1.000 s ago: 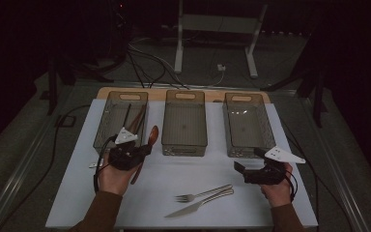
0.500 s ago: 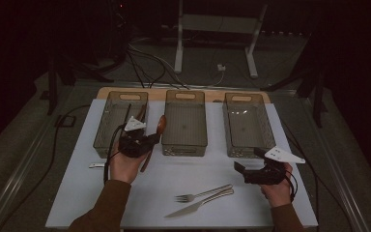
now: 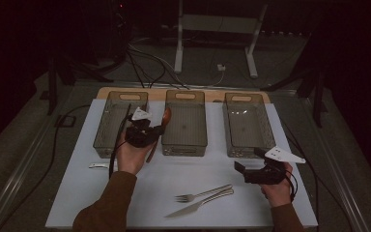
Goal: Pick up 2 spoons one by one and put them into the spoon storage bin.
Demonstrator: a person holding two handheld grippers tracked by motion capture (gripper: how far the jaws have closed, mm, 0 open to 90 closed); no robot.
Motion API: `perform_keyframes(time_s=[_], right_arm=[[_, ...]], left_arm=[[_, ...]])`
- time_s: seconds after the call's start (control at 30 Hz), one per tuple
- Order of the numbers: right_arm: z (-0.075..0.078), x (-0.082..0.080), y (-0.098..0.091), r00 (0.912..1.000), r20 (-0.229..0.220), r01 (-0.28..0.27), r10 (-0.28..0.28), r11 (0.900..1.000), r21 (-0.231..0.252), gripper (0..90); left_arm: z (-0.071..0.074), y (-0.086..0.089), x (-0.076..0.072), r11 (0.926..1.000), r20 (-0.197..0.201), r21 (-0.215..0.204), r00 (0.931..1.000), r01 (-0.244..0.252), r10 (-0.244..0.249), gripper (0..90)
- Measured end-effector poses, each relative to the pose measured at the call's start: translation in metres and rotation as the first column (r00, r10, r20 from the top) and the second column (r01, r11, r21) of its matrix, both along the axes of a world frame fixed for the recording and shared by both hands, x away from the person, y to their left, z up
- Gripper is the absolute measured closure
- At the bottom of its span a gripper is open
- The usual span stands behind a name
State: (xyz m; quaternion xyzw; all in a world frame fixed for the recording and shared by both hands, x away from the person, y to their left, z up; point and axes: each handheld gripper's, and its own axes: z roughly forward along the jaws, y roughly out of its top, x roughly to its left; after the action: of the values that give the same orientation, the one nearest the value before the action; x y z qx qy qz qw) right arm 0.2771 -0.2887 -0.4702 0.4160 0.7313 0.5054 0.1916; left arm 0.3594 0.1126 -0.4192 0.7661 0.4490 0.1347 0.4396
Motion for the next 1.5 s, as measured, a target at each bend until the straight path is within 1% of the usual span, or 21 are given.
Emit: perform_keyframes(time_s=[0.17, 0.23, 0.37, 0.43, 0.53, 0.7, 0.83, 0.97, 1.07, 1.23, 1.4, 1.5], right_arm=[[0.000, 0.000, 0.000, 1.0000, 0.000, -0.001, 0.001, 1.0000, 0.001, 0.0], [0.000, 0.000, 0.000, 1.0000, 0.001, -0.002, 0.002, 1.0000, -0.001, 0.0], [-0.001, 0.000, 0.001, 1.0000, -0.001, -0.003, 0.003, 1.0000, -0.001, 0.0], [-0.001, 0.000, 0.001, 1.0000, 0.000, -0.004, 0.004, 1.0000, -0.001, 0.0], [-0.001, 0.001, 0.000, 1.0000, 0.000, -0.002, 0.002, 1.0000, 0.001, 0.0], [-0.001, 0.001, 0.000, 1.0000, 0.000, -0.003, 0.003, 1.0000, 0.001, 0.0], [-0.001, 0.001, 0.000, 1.0000, 0.000, -0.002, 0.002, 1.0000, 0.001, 0.0], [-0.001, 0.001, 0.000, 1.0000, -0.002, -0.001, 0.001, 1.0000, 0.004, 0.0], [-0.001, 0.001, 0.001, 1.0000, -0.001, -0.004, 0.004, 1.0000, 0.003, 0.0], [-0.001, 0.001, 0.001, 1.0000, -0.001, -0.005, 0.005, 1.0000, 0.003, 0.0], [-0.001, 0.001, 0.000, 1.0000, 0.001, -0.007, 0.007, 1.0000, 0.003, 0.0], [-0.001, 0.001, 0.000, 1.0000, -0.001, -0.007, 0.007, 1.0000, 0.004, 0.0]], left_arm=[[0.004, -0.004, 0.008, 0.9999, 0.017, -0.011, 0.9998, 0.007, -0.007, 85.3], [0.006, -0.006, 0.012, 0.9999, 0.024, -0.008, 0.9997, 0.010, -0.010, 85.3], [0.008, -0.011, 0.020, 0.9999, 0.033, -0.017, 0.9994, 0.002, -0.001, 85.2], [0.009, -0.013, 0.024, 0.9998, 0.032, -0.018, 0.9995, -0.003, 0.003, 85.2], [0.009, -0.015, 0.029, 0.9997, 0.034, -0.024, 0.9994, -0.009, 0.010, 85.2], [0.006, -0.019, 0.036, 0.9994, 0.026, -0.031, 0.9995, -0.015, 0.016, 85.2], [0.005, -0.020, 0.041, 0.9992, 0.034, -0.037, 0.9993, -0.017, 0.018, 85.2], [0.005, -0.023, 0.046, 0.9985, 0.044, -0.054, 0.9989, -0.015, 0.017, 85.2], [0.005, -0.026, 0.048, 0.9981, 0.044, -0.059, 0.9989, -0.016, 0.019, 85.2], [0.002, -0.034, 0.053, 0.9988, 0.047, -0.048, 0.9988, -0.013, 0.015, 85.1], [-0.004, -0.040, 0.060, 0.9991, 0.037, -0.034, 0.9989, -0.026, 0.027, 85.0], [-0.010, -0.042, 0.065, 0.9988, 0.028, -0.024, 0.9987, -0.042, 0.043, 84.9]])
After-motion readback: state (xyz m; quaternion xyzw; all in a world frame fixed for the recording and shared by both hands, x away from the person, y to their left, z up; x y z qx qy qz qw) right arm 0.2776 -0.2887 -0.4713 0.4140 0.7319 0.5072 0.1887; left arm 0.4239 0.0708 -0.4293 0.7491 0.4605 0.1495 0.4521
